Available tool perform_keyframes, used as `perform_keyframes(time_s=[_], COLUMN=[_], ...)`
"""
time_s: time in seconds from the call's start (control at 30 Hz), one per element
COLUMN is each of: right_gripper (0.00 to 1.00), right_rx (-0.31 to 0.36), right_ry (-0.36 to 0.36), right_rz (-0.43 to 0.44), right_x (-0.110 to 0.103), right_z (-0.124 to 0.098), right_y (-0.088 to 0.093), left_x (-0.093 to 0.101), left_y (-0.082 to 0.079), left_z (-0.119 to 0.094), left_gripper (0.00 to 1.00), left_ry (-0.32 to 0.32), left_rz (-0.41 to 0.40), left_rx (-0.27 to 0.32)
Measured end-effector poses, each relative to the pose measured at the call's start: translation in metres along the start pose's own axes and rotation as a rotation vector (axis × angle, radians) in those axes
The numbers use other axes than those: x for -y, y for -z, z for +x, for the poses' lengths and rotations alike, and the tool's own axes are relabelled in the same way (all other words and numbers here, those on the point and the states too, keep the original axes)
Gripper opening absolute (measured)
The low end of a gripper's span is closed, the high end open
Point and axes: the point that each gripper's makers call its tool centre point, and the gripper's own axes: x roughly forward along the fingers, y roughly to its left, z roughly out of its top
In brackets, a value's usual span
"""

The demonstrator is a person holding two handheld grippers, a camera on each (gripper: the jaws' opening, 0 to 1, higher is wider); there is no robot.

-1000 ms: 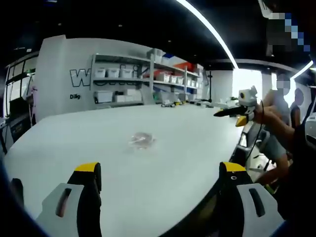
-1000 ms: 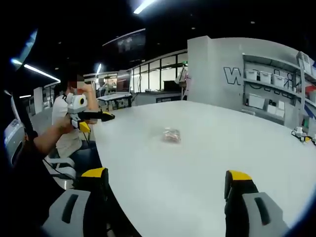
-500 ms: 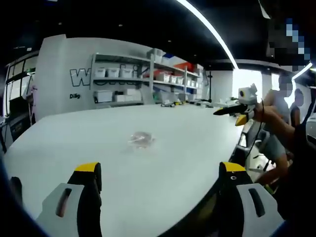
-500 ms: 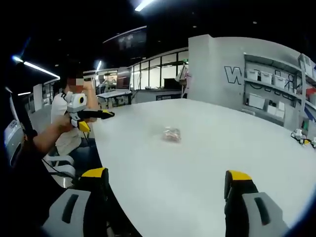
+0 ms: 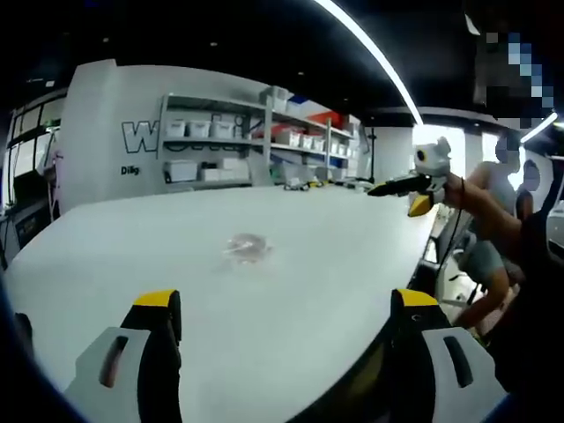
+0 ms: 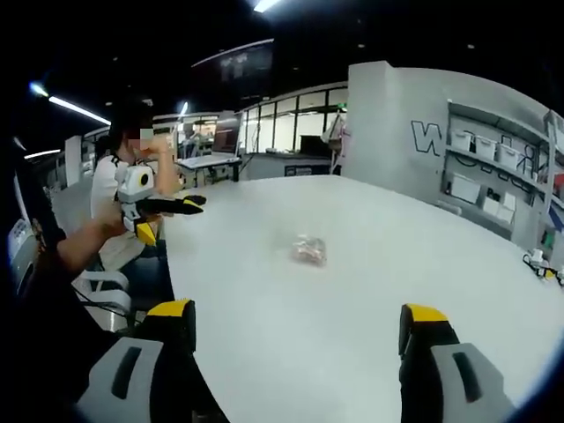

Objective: Open the resealable bag by pulling the two sides of the seal apart until the entire bag opening is separated and visibly accessible.

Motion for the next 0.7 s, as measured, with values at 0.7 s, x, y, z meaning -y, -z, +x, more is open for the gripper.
perform_keyframes(time_s=[0.7], right_gripper=[0.96], right_rx=[-0.008], right_ry=[-0.032], right_rz=[0.001], right_x=[0.004], right_z=[0.024], right_y=[-0.003], left_x=[0.001], left_y=[0.001], left_z=[0.005], left_gripper=[0.98], left_ry=[0.008], left_rz=[-0.003], left_rx=[-0.005])
